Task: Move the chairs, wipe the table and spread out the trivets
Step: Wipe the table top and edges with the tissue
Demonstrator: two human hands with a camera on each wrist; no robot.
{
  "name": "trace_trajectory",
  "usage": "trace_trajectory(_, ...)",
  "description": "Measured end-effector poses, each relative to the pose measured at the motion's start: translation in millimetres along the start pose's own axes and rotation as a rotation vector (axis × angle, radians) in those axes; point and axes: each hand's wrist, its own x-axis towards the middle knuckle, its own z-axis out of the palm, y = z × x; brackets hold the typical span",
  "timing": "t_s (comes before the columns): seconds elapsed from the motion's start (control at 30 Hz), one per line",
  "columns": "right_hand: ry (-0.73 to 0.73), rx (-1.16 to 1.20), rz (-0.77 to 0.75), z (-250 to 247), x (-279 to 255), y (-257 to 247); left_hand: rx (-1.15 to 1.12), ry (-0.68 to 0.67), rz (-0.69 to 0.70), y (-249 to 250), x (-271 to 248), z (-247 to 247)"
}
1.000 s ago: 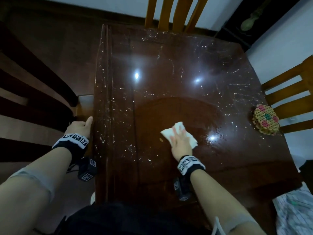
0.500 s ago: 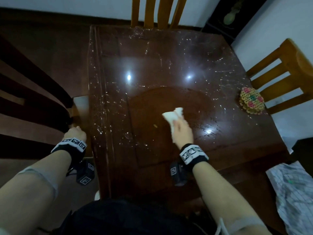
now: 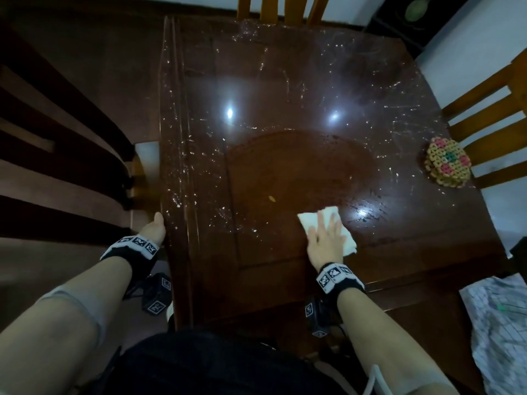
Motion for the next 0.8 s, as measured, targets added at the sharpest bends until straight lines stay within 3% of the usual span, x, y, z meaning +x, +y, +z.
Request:
trace_trajectory(0.1,-0.070,-0.055,-0.254,10,3,-46,-0.036,-0.056,-0.025,-7,11,1)
trace_trajectory(0.17,-0.129,-0.071,-0.401,21,-2,-78,0.005,-0.030,0.035,-9,12,4)
trace_trajectory(0.27,-0.182,-0.084,-0.542,42,-24,-115,0.095,0.035,0.151,-12,7,7)
trace_trajectory(0.37,-0.229,0.017,-0.611,59,-47,-131,0.155,0.020,0.181,-12,6,3)
trace_trajectory(0.43,-0.264,0.167,-0.547,58,-54,-135,0.176,-0.025,0.217,-10,8,-1)
trace_trajectory(0.5,-0.251,0.413,-0.337,45,-55,-136,0.186,-0.070,0.265,-12,21,-7)
trace_trajectory(0.6,-0.065,0.666,-0.130,22,-45,-130,0.204,-0.071,0.253,-10,31,-16)
trace_trajectory(0.7,0.079,0.628,-0.062,5,-17,-117,0.170,-0.054,0.276,-1,21,-24)
trace_trajectory(0.8,0.144,0.384,-0.020,-15,27,-104,0.112,-0.065,0.329,10,25,-26)
